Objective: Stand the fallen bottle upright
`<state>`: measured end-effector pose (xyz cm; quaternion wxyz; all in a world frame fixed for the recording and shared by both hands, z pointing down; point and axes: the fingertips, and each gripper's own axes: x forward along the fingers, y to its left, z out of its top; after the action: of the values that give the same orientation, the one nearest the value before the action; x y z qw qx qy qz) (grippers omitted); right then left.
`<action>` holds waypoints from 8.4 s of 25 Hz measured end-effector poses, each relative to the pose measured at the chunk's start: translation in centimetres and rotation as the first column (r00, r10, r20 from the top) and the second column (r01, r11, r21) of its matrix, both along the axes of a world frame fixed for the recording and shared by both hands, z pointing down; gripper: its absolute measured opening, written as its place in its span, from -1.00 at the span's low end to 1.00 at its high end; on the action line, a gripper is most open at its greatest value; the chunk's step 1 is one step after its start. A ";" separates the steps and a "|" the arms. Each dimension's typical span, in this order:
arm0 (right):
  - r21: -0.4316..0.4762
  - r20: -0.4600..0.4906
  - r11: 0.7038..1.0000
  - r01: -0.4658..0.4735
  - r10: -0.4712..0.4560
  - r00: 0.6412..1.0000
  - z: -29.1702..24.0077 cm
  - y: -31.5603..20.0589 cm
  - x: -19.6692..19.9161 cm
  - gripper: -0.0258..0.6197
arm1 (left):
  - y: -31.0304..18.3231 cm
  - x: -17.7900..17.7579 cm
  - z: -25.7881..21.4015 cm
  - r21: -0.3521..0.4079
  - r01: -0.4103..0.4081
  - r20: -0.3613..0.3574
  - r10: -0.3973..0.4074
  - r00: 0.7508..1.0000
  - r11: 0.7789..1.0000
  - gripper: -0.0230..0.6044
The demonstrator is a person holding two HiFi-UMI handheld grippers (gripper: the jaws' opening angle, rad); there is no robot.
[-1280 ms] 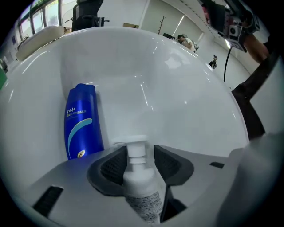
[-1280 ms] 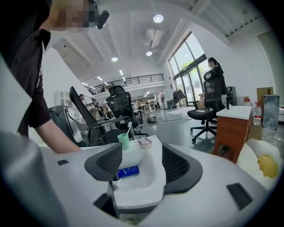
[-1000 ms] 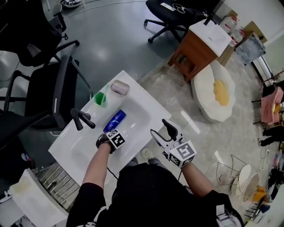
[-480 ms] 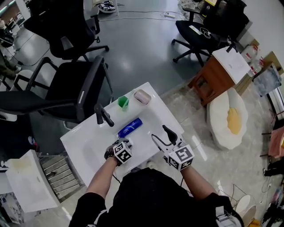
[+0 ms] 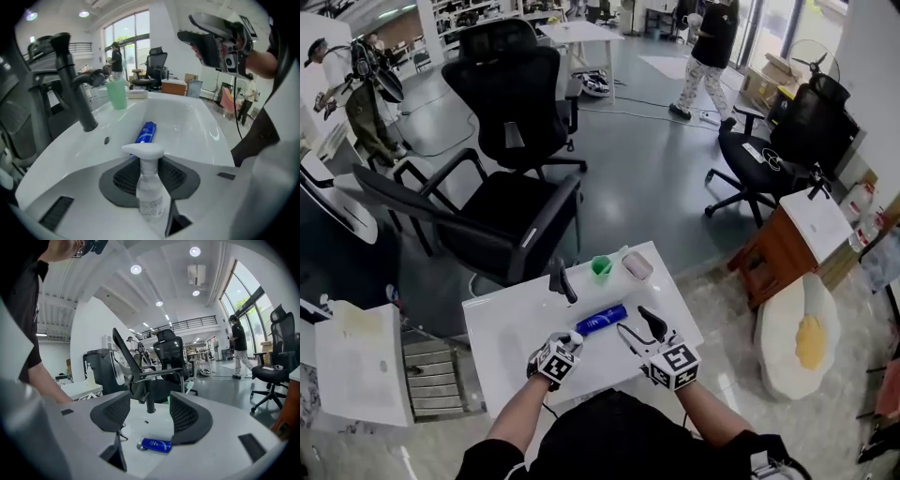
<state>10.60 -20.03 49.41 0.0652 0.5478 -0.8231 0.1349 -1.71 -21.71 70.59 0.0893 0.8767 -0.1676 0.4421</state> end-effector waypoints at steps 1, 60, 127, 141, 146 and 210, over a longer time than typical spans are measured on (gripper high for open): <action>0.007 -0.007 1.000 0.022 -0.022 1.000 -0.2 -0.2 -0.6 -0.06 | -0.2 -0.4 -0.4 -0.004 0.052 -0.032 -0.052 0.998 0.999 -0.53; -0.047 0.061 0.997 0.067 -0.064 0.996 1.5 -4.1 -5.9 -0.09 | -19.4 -12.3 -14.9 0.196 0.664 -0.554 -0.477 0.682 0.722 -0.53; -0.112 -0.018 0.986 0.126 -0.129 0.991 4.0 -1.7 6.3 -0.09 | -2.4 2.9 -11.4 0.217 0.335 -0.440 -0.215 0.872 0.917 0.16; -0.072 0.085 0.995 -0.063 0.069 0.994 2.7 1.2 13.8 -0.12 | -1.5 11.0 -2.1 0.170 -0.059 -0.061 0.071 0.996 0.984 0.16; -0.084 0.089 0.990 -0.117 0.125 0.988 2.5 2.9 15.9 -0.14 | -2.2 12.3 1.2 0.133 -0.164 0.057 0.158 0.986 0.977 0.16; -0.188 0.047 0.966 -0.175 0.187 0.981 4.4 7.1 14.2 -0.17 | 1.1 13.3 5.4 -0.033 -0.419 0.128 0.420 0.899 0.907 -0.02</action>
<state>24.76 -12.90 53.83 0.0763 0.6078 -0.7554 0.2327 11.61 -20.57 75.94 -0.0173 0.8607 0.0204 0.5085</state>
